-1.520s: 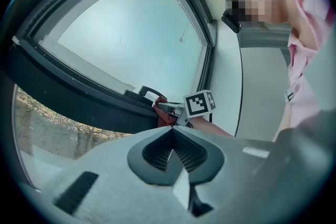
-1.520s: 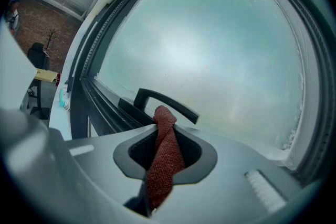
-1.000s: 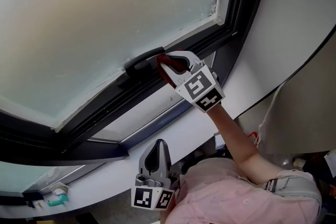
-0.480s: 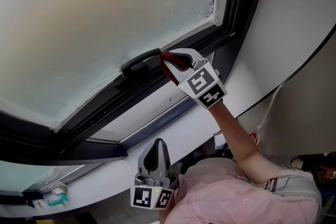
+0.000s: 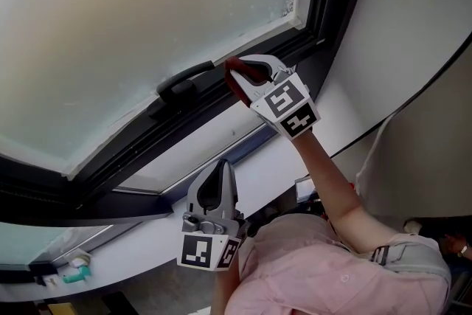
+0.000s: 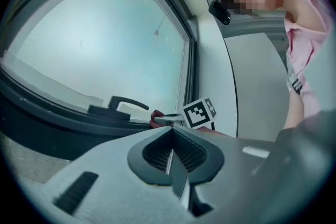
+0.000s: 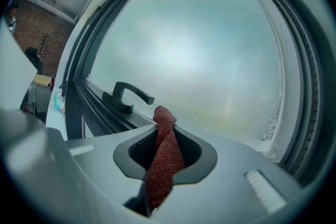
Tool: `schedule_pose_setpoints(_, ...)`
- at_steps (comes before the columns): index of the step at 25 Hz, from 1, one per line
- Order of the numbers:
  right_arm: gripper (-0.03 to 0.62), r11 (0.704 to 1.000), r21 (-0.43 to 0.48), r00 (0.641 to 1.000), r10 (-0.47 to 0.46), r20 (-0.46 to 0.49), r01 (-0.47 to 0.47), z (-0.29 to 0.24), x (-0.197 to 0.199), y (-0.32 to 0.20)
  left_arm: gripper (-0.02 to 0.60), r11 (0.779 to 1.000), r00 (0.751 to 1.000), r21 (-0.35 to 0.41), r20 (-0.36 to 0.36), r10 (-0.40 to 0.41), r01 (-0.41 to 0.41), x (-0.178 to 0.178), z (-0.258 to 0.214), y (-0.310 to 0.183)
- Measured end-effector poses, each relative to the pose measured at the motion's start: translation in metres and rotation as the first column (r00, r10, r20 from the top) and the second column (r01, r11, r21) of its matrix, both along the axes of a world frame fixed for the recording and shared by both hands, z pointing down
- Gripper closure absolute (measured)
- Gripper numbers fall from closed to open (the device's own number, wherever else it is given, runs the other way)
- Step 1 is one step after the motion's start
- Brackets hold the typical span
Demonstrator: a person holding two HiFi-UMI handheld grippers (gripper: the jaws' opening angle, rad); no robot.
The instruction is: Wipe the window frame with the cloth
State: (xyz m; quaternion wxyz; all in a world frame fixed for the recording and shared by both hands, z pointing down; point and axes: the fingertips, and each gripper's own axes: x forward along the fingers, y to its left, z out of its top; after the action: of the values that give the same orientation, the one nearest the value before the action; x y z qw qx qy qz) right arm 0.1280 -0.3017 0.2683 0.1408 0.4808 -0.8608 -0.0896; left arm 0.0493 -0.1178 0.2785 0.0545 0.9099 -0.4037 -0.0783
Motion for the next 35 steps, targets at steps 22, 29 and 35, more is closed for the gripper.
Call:
schedule_pose_setpoints(22, 0.533, 0.999, 0.000, 0.999, 0.032, 0.024, -0.032, 0.001, 0.054, -0.012, 0.584, 0.996, 0.996, 0.042, -0.007, 0.084, -0.083, 0.065, -0.010, -0.022)
schedule_pose_setpoints(29, 0.533, 0.999, -0.004, 0.998, 0.053, 0.035, -0.053, 0.000, 0.072, -0.017, 0.584, 0.993, 0.993, 0.041, 0.000, 0.115, -0.115, 0.081, -0.010, -0.027)
schedule_pose_setpoints(35, 0.533, 0.998, -0.004, 0.997, 0.065, 0.040, -0.065, 0.001, 0.084, -0.020, 0.584, 0.991, 0.992, 0.039, 0.001, 0.128, -0.128, 0.088, -0.009, -0.029)
